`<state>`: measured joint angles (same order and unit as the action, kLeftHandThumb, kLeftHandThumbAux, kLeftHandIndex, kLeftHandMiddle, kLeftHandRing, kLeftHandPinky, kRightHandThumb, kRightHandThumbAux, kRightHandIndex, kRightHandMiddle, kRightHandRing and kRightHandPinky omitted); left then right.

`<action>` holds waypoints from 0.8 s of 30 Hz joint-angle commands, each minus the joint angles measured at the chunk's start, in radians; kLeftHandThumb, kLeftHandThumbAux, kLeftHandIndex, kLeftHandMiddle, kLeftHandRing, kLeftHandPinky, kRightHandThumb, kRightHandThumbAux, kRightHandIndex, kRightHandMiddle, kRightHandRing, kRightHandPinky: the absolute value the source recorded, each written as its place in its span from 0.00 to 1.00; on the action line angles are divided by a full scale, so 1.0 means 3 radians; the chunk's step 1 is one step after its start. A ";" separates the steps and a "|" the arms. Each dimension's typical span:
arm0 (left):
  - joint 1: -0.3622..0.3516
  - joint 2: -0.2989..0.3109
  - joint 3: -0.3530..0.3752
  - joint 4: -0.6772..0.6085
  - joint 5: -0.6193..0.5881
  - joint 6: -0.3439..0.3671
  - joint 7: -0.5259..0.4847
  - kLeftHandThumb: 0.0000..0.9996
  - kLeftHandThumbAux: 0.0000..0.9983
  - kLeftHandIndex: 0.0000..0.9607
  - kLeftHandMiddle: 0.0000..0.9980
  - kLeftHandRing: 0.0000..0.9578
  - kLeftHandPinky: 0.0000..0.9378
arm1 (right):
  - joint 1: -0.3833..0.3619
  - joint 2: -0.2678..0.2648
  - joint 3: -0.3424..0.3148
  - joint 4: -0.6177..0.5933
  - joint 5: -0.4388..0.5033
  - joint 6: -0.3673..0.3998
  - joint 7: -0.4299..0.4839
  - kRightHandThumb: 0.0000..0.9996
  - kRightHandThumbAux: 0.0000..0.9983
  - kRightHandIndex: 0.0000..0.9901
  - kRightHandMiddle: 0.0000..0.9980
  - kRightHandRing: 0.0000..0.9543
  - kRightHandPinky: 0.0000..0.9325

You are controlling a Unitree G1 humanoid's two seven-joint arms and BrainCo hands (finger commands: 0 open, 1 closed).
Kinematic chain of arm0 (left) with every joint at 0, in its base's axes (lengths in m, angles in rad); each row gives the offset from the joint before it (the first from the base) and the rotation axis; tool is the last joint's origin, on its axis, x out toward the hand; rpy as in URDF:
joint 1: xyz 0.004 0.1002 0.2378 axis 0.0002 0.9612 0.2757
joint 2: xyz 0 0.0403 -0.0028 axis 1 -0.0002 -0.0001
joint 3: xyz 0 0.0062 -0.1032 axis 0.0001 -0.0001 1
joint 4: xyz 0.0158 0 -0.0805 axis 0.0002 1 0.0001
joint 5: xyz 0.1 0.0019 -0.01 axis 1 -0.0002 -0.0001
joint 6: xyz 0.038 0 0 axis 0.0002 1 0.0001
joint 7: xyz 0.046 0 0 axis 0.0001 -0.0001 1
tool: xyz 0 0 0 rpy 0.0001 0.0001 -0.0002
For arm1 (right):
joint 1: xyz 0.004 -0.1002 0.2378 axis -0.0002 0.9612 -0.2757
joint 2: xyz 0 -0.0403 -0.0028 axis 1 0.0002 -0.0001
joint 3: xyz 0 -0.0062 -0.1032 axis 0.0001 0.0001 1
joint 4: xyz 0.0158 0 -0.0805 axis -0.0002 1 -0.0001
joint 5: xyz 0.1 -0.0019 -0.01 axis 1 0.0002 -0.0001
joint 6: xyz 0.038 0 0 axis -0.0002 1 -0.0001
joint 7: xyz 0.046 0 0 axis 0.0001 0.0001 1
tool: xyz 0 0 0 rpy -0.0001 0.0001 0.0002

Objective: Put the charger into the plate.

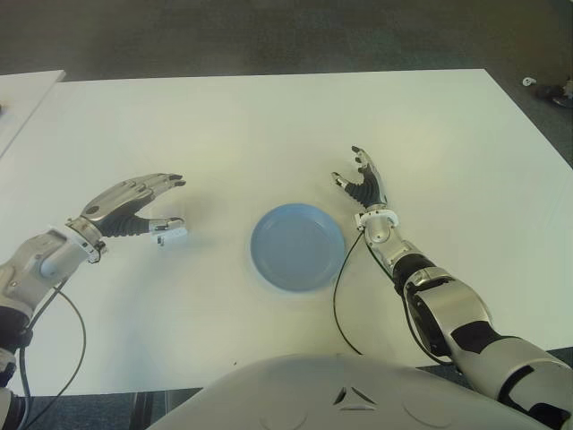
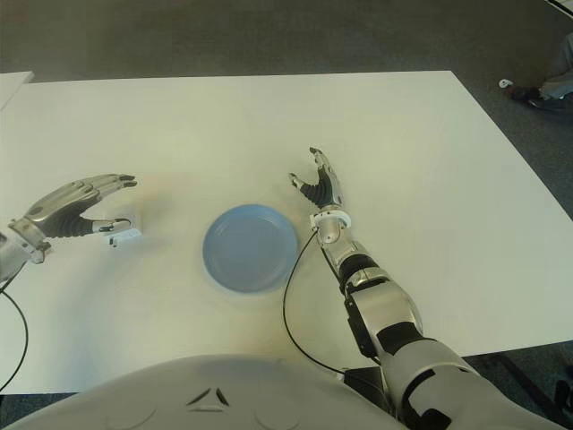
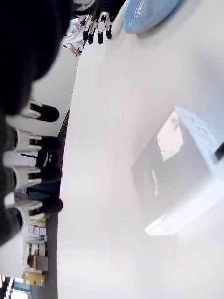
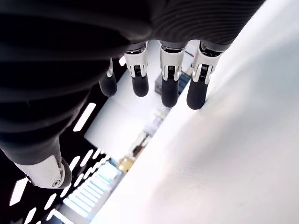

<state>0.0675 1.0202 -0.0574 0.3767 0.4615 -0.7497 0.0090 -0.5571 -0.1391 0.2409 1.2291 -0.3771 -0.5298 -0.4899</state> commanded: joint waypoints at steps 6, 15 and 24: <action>0.0400 0.0069 0.0345 -0.0454 0.0005 0.0168 -0.0176 0.32 0.15 0.00 0.00 0.00 0.00 | 0.0274 0.0055 0.0057 0.0208 -0.0062 0.0204 0.0116 0.10 0.58 0.00 0.04 0.11 0.22; 0.0631 0.0030 0.0559 -0.0694 0.0023 0.0345 -0.0309 0.29 0.15 0.00 0.00 0.00 0.00 | 0.0269 0.0035 0.0094 0.0208 -0.0091 0.0184 0.0084 0.08 0.59 0.00 0.03 0.10 0.20; 0.0785 -0.0117 0.0580 -0.1013 0.0198 0.0693 -0.0372 0.28 0.18 0.00 0.00 0.00 0.00 | 0.0263 0.0017 0.0112 0.0212 -0.0114 0.0153 0.0079 0.06 0.58 0.00 0.03 0.10 0.19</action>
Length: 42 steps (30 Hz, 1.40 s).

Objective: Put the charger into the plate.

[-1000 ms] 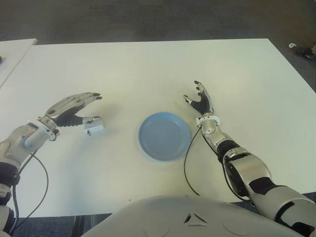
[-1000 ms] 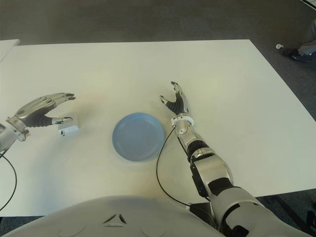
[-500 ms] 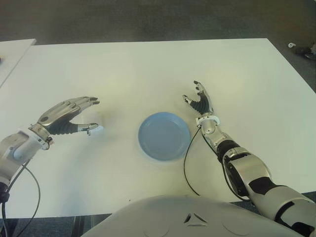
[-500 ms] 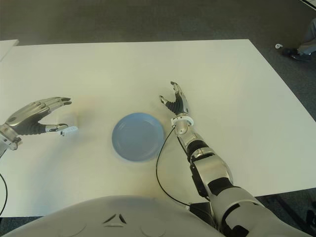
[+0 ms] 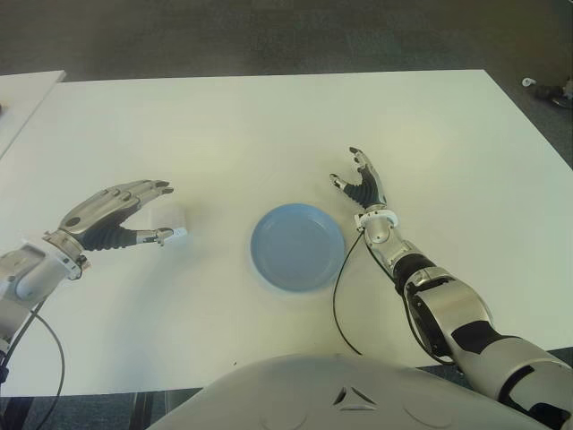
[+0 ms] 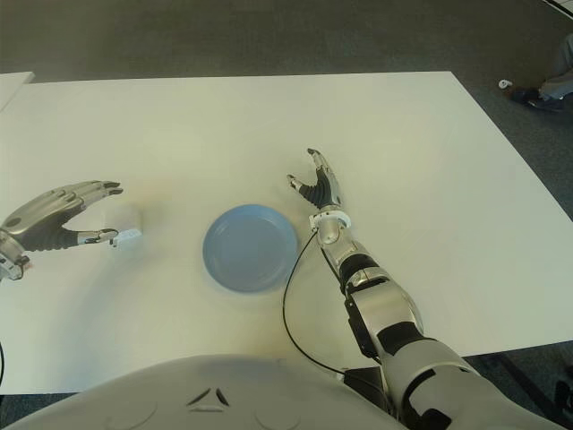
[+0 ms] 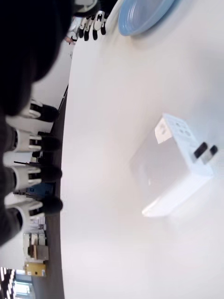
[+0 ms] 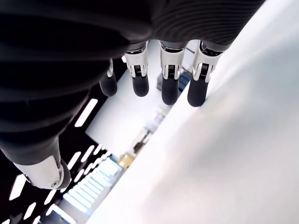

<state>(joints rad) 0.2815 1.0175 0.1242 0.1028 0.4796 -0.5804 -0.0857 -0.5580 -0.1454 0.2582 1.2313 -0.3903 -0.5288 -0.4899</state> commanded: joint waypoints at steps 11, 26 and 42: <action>-0.1165 -0.0604 -0.0919 0.1664 0.1181 0.0159 0.1012 0.28 0.17 0.00 0.00 0.00 0.00 | 0.0252 0.0027 0.0098 0.0216 -0.0130 0.0145 0.0000 0.04 0.58 0.00 0.03 0.10 0.19; -0.1683 -0.0696 -0.1403 0.2491 0.1399 0.0070 0.1999 0.31 0.13 0.00 0.00 0.00 0.00 | 0.0266 0.0084 0.0029 0.0202 -0.0037 0.0134 -0.0055 0.08 0.60 0.00 0.01 0.13 0.26; -0.1952 -0.0723 -0.1728 0.2899 0.1361 0.0033 0.2270 0.29 0.14 0.00 0.00 0.00 0.00 | 0.0286 0.0122 -0.0073 0.0177 -0.0007 0.0101 -0.0082 0.12 0.57 0.00 0.00 0.12 0.25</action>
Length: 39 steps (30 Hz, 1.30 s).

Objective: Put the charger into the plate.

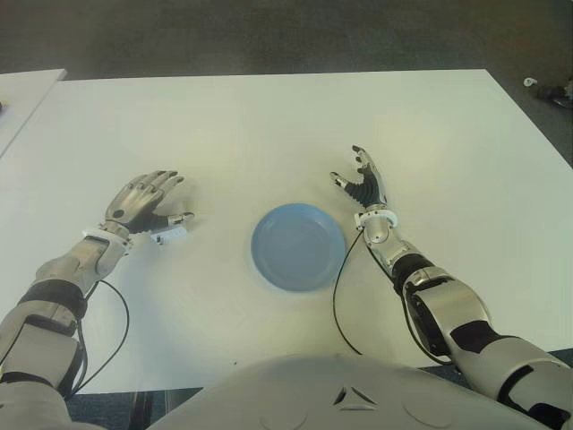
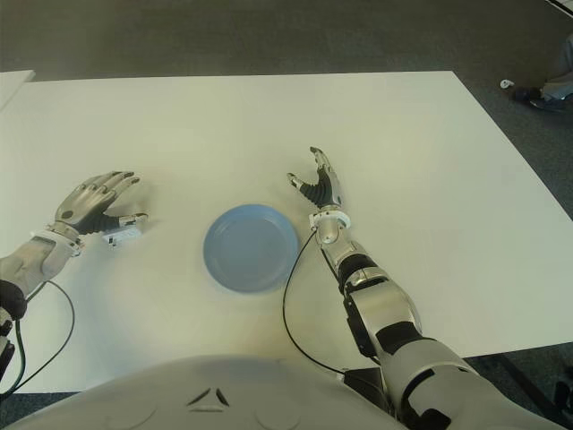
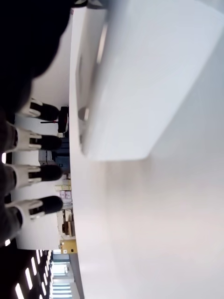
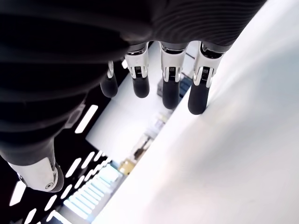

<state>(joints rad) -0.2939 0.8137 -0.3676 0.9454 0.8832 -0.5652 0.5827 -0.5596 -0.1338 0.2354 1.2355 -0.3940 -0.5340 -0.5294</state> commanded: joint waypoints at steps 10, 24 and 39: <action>-0.0084 -0.0045 -0.0197 0.0170 -0.0002 -0.0012 0.0114 0.28 0.13 0.00 0.00 0.00 0.00 | 0.0295 0.0082 -0.0019 0.0155 -0.0004 0.0114 0.0053 0.13 0.57 0.00 0.00 0.13 0.26; 0.0096 0.0152 -0.0161 -0.0051 -0.0068 -0.0128 0.0175 0.28 0.14 0.00 0.00 0.00 0.00 | 0.0295 0.0072 -0.0023 0.0156 -0.0032 0.0109 0.0034 0.12 0.56 0.00 0.00 0.13 0.27; 0.0401 0.0490 -0.0007 -0.0602 -0.0241 -0.0294 -0.0047 0.30 0.15 0.00 0.00 0.00 0.00 | 0.0303 0.0062 -0.0028 0.0158 -0.0022 0.0086 0.0089 0.11 0.55 0.00 0.00 0.13 0.27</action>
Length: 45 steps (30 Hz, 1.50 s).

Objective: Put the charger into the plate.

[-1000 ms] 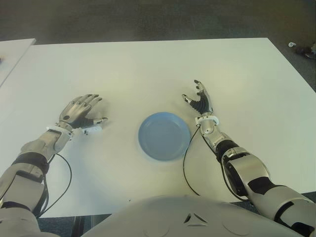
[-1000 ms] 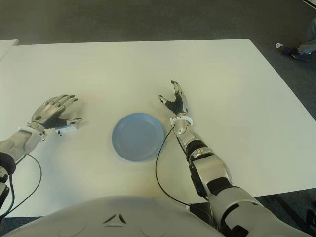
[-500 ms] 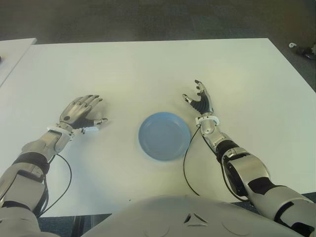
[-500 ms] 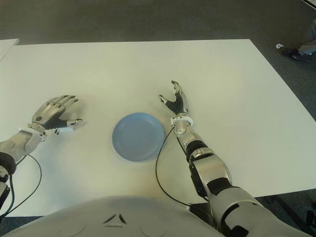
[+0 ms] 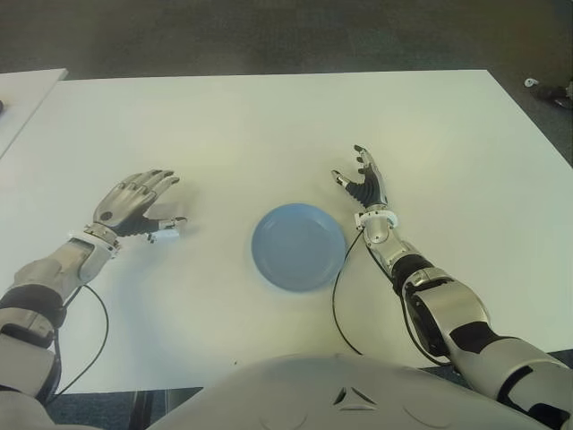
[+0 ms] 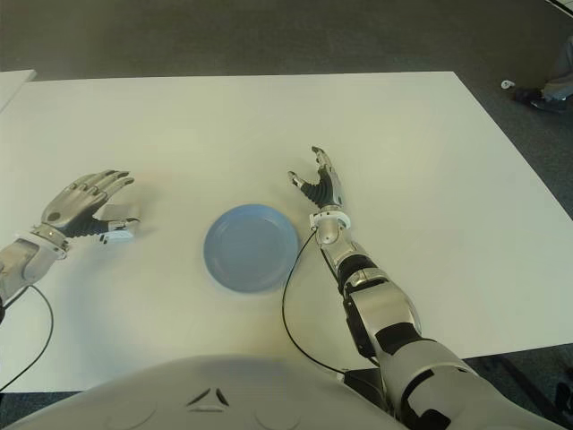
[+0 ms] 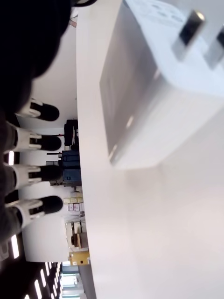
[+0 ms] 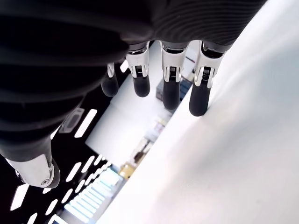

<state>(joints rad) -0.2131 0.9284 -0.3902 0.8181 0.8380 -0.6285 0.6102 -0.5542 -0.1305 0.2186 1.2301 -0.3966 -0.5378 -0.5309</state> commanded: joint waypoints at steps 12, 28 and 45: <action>0.0523 0.0307 0.0431 -0.0802 -0.0400 -0.0065 -0.0611 0.30 0.13 0.00 0.00 0.00 0.00 | 0.0281 0.0046 0.0036 0.0183 -0.0025 0.0120 0.0116 0.11 0.54 0.00 0.00 0.13 0.26; 0.0695 0.0327 0.0684 -0.1061 -0.0419 -0.0032 -0.0809 0.30 0.14 0.00 0.00 0.00 0.00 | 0.0277 0.0050 0.0052 0.0182 -0.0043 0.0137 0.0105 0.11 0.54 0.00 0.00 0.14 0.28; 0.0125 0.0071 0.0281 -0.0175 0.0070 -0.0158 -0.0447 0.31 0.14 0.00 0.00 0.00 0.00 | 0.0264 0.0030 0.0104 0.0184 -0.0083 0.0120 0.0048 0.11 0.57 0.00 0.00 0.17 0.31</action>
<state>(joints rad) -0.1206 0.9855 -0.2568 0.6724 0.8062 -0.6625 0.4308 -0.5538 -0.1372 0.2336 1.2317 -0.4038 -0.5408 -0.5373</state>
